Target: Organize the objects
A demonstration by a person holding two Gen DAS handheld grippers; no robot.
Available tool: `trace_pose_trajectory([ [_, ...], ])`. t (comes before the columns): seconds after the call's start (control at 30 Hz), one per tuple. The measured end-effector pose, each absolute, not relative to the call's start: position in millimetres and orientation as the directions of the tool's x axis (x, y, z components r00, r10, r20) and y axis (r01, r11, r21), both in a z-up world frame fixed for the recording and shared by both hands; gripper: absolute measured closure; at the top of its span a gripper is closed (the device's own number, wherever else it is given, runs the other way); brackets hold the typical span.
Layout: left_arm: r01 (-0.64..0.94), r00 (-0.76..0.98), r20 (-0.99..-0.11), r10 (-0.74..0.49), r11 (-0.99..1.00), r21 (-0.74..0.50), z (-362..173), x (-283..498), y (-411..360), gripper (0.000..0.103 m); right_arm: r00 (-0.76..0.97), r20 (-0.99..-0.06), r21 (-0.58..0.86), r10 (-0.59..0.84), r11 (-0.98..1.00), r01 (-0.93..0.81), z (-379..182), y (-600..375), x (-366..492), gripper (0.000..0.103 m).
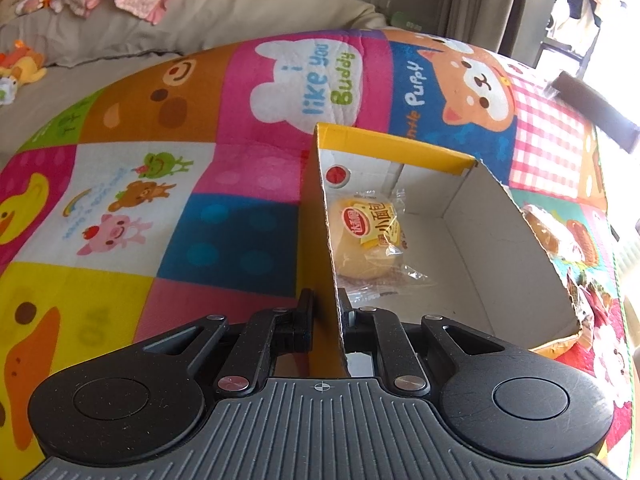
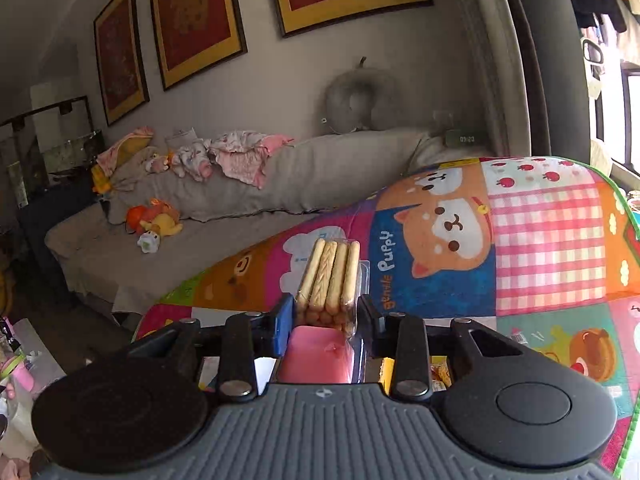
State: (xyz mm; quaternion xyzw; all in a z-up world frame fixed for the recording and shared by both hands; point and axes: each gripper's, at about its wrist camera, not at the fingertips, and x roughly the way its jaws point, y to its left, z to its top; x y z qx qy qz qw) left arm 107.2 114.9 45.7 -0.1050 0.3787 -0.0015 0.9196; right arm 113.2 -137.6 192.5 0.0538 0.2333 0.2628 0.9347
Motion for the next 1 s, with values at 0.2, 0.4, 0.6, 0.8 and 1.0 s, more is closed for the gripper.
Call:
trace_pose_trajectory([
  [0.2,-0.079,0.711,-0.698,-0.087,0.976,-0.202,45,109,116,0.091,0.76,-0.43,0.233,0.487,0.873,-0.428,174,-149,119,0.054],
  [0.4,-0.077,0.712,-0.697,-0.088,0.976,-0.202,44,108,116,0.091,0.798,-0.489,0.161,0.352,0.936,-0.313,151,-193,127,0.05],
  [0.6,-0.076,0.711,-0.698,-0.088,0.977,-0.201,44,108,116,0.091,0.783,-0.554,0.158,0.283,0.959,-0.236,119,-225,149,0.05],
  [0.8,-0.068,0.708,-0.7,-0.093,0.978,-0.198,44,109,116,0.091,0.678,-0.63,0.242,0.378,0.926,-0.291,82,-214,175,0.049],
  [1.0,-0.065,0.706,-0.701,-0.098,0.977,-0.202,44,109,117,0.09,0.57,-0.65,0.39,0.502,0.865,-0.317,57,-182,219,0.057],
])
